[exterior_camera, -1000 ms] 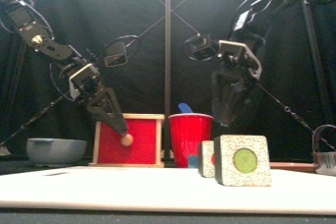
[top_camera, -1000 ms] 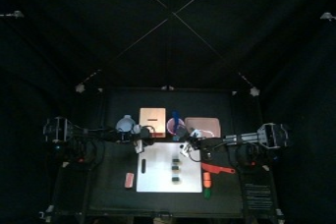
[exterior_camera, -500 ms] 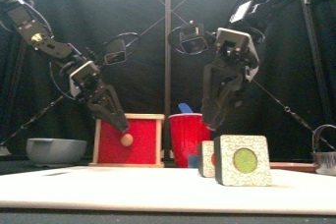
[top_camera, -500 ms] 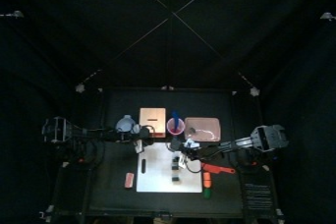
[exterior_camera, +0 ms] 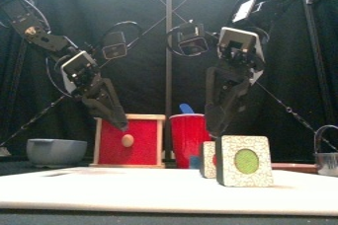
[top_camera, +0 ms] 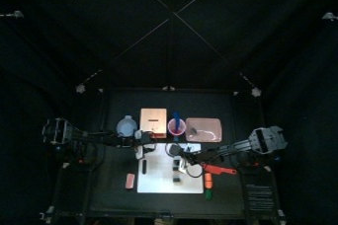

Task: Place sushi on board then cut the sushi with the knife then place the pieces on the plate
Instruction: Place the 4 sushi pieces on the plate

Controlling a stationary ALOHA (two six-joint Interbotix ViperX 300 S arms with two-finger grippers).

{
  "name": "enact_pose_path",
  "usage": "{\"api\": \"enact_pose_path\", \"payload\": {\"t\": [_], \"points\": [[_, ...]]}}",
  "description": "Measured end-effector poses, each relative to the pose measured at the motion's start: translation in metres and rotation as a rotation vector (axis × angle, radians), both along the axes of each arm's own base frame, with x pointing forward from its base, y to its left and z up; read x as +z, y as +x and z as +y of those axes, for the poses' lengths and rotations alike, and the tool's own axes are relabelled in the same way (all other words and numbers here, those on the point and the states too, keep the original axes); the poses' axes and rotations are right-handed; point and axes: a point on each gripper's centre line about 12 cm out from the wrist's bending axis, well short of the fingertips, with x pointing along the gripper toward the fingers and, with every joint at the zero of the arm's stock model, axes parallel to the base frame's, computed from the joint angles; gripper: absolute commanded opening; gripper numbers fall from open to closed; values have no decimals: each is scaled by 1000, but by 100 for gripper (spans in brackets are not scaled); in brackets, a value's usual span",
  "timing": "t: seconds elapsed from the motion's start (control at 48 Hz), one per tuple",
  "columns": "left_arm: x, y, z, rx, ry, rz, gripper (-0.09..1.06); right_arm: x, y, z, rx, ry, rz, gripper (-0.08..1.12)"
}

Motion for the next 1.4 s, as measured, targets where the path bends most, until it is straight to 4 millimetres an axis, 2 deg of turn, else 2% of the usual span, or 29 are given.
{"api": "enact_pose_path", "payload": {"t": [0.271, 0.417, 0.604, 0.75, 0.875, 1.0, 1.396], "points": [[0, 0, 0, -1, 1, 2, 77, -18, 4, -2, -6, -7, 42, 84], [-1, -1, 1, 2, 1, 5, 77, -27, 6, -2, -9, -10, 63, 75], [-2, -1, 1, 3, 2, 6, 77, -28, 6, -2, -12, -10, 67, 59], [-2, -2, 1, 3, 2, 8, 77, -21, 1, -7, -20, -10, 55, 59], [-2, -2, 2, 4, 2, 8, 77, 0, -11, -18, -46, -2, 10, 58], [-2, -2, 1, 3, 2, 8, 77, 18, -29, -39, -101, 3, -28, 58], [-2, -2, 2, 3, 3, 8, 77, 45, -103, -109, -328, 0, -111, 58]]}}
